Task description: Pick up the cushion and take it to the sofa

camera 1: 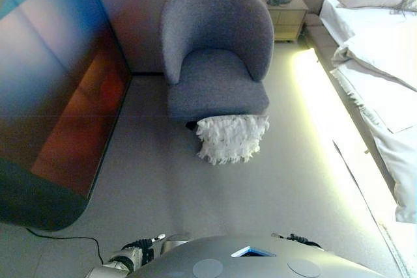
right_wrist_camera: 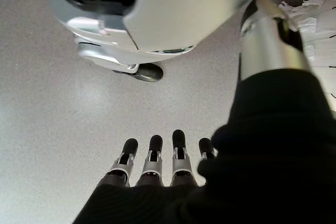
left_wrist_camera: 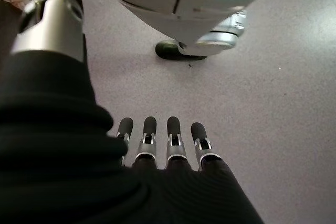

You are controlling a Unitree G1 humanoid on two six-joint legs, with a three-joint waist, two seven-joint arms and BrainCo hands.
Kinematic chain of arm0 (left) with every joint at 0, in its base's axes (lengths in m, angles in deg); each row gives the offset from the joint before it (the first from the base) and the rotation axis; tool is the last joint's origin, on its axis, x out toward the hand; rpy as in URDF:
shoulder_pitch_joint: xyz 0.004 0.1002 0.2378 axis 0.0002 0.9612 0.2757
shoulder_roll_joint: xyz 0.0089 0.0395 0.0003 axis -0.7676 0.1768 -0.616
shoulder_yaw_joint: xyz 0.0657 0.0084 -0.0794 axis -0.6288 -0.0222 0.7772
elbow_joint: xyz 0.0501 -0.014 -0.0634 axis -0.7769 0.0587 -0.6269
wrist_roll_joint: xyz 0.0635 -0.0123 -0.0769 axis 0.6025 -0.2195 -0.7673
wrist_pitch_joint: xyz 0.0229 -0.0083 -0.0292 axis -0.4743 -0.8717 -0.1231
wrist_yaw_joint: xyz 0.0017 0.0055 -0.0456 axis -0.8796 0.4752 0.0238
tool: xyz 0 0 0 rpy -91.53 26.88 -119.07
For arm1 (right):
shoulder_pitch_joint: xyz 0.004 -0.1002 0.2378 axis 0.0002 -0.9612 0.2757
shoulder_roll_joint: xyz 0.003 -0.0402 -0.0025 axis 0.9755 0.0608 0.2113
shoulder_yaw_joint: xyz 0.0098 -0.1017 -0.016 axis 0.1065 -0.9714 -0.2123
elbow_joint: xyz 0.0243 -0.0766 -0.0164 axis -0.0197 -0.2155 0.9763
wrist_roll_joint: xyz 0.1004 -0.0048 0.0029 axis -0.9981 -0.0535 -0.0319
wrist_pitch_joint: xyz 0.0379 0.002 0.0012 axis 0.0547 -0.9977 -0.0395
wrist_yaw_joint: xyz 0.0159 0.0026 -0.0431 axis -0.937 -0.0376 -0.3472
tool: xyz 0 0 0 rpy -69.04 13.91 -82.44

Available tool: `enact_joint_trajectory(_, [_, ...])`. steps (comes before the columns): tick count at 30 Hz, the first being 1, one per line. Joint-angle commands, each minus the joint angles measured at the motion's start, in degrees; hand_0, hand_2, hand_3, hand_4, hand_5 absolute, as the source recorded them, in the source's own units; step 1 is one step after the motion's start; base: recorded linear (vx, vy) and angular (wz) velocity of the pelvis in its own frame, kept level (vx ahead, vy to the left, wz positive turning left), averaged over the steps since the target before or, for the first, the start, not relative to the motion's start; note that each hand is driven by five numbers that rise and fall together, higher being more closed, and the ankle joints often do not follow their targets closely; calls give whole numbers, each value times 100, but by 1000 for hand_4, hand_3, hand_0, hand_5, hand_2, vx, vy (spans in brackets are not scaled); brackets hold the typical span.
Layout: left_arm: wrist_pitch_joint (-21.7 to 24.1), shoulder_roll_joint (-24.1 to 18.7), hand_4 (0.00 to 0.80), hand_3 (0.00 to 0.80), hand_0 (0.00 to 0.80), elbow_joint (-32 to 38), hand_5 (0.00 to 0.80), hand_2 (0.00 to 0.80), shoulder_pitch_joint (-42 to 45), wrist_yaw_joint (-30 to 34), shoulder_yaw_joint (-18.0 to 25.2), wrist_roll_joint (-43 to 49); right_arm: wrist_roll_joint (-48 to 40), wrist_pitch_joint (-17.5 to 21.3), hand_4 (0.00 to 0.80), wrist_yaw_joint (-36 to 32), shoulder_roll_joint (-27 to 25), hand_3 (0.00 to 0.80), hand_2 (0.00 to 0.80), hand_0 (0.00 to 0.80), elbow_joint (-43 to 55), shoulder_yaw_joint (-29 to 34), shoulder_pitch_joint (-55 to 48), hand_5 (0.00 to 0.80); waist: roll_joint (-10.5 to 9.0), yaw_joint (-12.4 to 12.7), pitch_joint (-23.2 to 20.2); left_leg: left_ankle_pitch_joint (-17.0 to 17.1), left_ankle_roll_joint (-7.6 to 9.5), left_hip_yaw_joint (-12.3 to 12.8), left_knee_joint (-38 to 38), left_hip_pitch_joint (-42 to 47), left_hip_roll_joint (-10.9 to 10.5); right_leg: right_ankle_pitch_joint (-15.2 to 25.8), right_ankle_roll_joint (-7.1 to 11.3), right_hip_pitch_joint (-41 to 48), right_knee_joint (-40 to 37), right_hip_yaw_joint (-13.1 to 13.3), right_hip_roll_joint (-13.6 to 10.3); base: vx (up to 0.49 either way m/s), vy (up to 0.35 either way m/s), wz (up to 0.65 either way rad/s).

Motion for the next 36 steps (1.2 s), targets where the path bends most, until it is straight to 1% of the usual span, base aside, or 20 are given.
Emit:
enact_joint_trajectory(1, [77,138,0,0,0,-34,0,0,-199,-7,228,-116,89,-157,0,29,-233,0,0,0,-3,-174,310,0,-314,168,377,-268,327,152,1587,-577,-283,25,-112,-149,211,-36,-76,18,-33,-26])
enact_joint_trajectory(4, [107,156,0,0,0,0,0,0,-142,-55,236,-150,-12,-121,0,153,-281,0,0,0,-5,-147,324,0,-175,290,504,122,207,68,789,-642,-161,-141,-69,30,237,-29,25,134,34,-15])
enact_joint_trajectory(5, [151,164,0,0,0,17,0,0,-70,-70,255,-188,2,-104,0,200,-291,0,0,0,-32,-129,342,0,-63,338,523,481,85,23,259,-690,-51,-237,-75,140,199,19,156,284,82,-13])
enact_joint_trajectory(8, [185,180,0,0,0,30,0,0,32,-25,305,-90,1,-67,0,298,-257,0,0,0,-61,-143,336,0,125,474,593,1265,-145,-116,-649,-951,182,-514,-182,402,258,155,438,328,56,-19])
enact_joint_trajectory(10, [172,178,0,0,0,12,0,0,104,33,332,-74,9,-54,0,353,-235,0,0,0,-92,-148,301,0,215,516,622,1529,-210,-184,-943,-1052,291,-777,-287,504,512,318,599,430,48,-29])
enact_joint_trajectory(14, [211,183,0,0,0,-95,0,0,261,160,415,-71,77,-104,0,374,-202,0,0,0,-165,-137,251,0,288,559,615,1397,-217,-233,-1548,-1079,431,-1181,-358,603,921,575,705,456,53,13])
enact_joint_trajectory(18, [222,228,0,0,0,-212,0,0,324,248,503,-259,186,-145,0,397,-165,0,0,0,-247,-99,178,0,398,531,705,1036,-212,-145,-1588,-1335,741,-1688,-462,586,1609,683,734,641,110,-6])
enact_joint_trajectory(20, [230,253,0,0,0,-254,0,0,322,250,525,-262,234,-166,0,424,-167,0,0,0,-256,-65,143,0,401,550,754,969,-181,-180,-1588,-1400,759,-1851,-448,593,1865,687,648,655,168,-14])
enact_joint_trajectory(21, [223,262,0,0,0,-294,0,0,308,256,561,-261,274,-190,0,452,-173,0,0,0,-266,-49,132,0,403,574,766,965,-155,-233,-1587,-1398,755,-1945,-416,607,2009,694,596,726,252,-20])
enact_joint_trajectory(22, [218,285,0,0,0,-283,0,0,327,264,578,-301,206,-229,0,528,-174,0,0,0,-283,-67,153,0,384,583,763,657,-38,-234,-1473,-1367,729,-2043,-259,565,2248,709,416,550,212,-28])
enact_joint_trajectory(23, [212,278,0,0,0,-284,0,0,324,271,587,-308,210,-221,0,540,-171,0,0,0,-289,-53,152,0,374,583,757,674,-50,-217,-1466,-1366,726,-2053,-241,570,2269,704,387,738,301,-38])
enact_joint_trajectory(24, [214,230,0,0,0,-294,0,0,307,313,649,-299,30,-192,0,693,-136,0,0,0,-328,55,121,0,351,575,729,729,-40,-150,-1182,-1420,713,-2094,-121,641,2448,658,243,823,275,-43])
enact_joint_trajectory(25, [296,174,0,0,0,-309,0,0,309,380,691,-180,-76,-173,0,667,-105,0,0,0,-334,193,76,0,239,569,695,723,11,-225,-837,-1474,568,-2010,12,780,2613,658,85,1019,304,-60])
enact_joint_trajectory(26, [353,129,0,0,0,-286,0,0,321,433,713,-136,13,-226,0,610,-82,0,0,0,-328,284,23,0,154,570,617,729,72,-252,-566,-1530,481,-1835,89,852,2632,665,23,937,204,-59])
enact_joint_trajectory(27, [433,56,0,0,0,-197,0,0,314,483,703,-185,368,-147,0,469,-27,0,0,0,-359,350,-103,0,19,593,433,629,262,-168,-191,-1678,304,-1520,217,937,2799,693,-36,771,129,-59])
enact_joint_trajectory(30, [522,-85,0,0,0,-49,0,0,169,421,582,-158,477,346,0,611,74,0,0,0,-241,221,-223,0,-123,637,200,375,584,-142,-43,-1693,-23,-816,512,701,3336,880,-33,561,57,-16])
enact_joint_trajectory(32, [445,-180,0,0,0,-9,0,0,17,460,439,70,87,549,0,769,61,0,0,0,-103,178,-167,0,-131,581,142,262,695,-179,-86,-1596,-119,-681,503,429,3438,1009,111,435,-20,26])
enact_joint_trajectory(34, [396,-269,0,0,0,-16,0,0,-169,462,278,98,29,660,0,710,-3,0,0,0,19,217,-38,0,-128,519,73,201,748,-236,-108,-1555,-258,-577,453,231,3040,1067,287,404,-36,44])
enact_joint_trajectory(35, [314,-294,0,0,0,24,0,0,-248,409,284,-17,-7,679,0,640,-28,0,0,0,29,253,60,0,-138,476,78,91,815,-172,-144,-1377,-383,-529,514,62,2754,842,101,250,-6,38])
enact_joint_trajectory(36, [313,-291,0,0,0,24,0,0,-249,409,284,-17,-7,679,0,640,-30,0,0,0,28,253,61,0,-122,481,67,98,810,-174,-146,-1390,-364,-511,510,50,2741,845,119,311,-1,8])
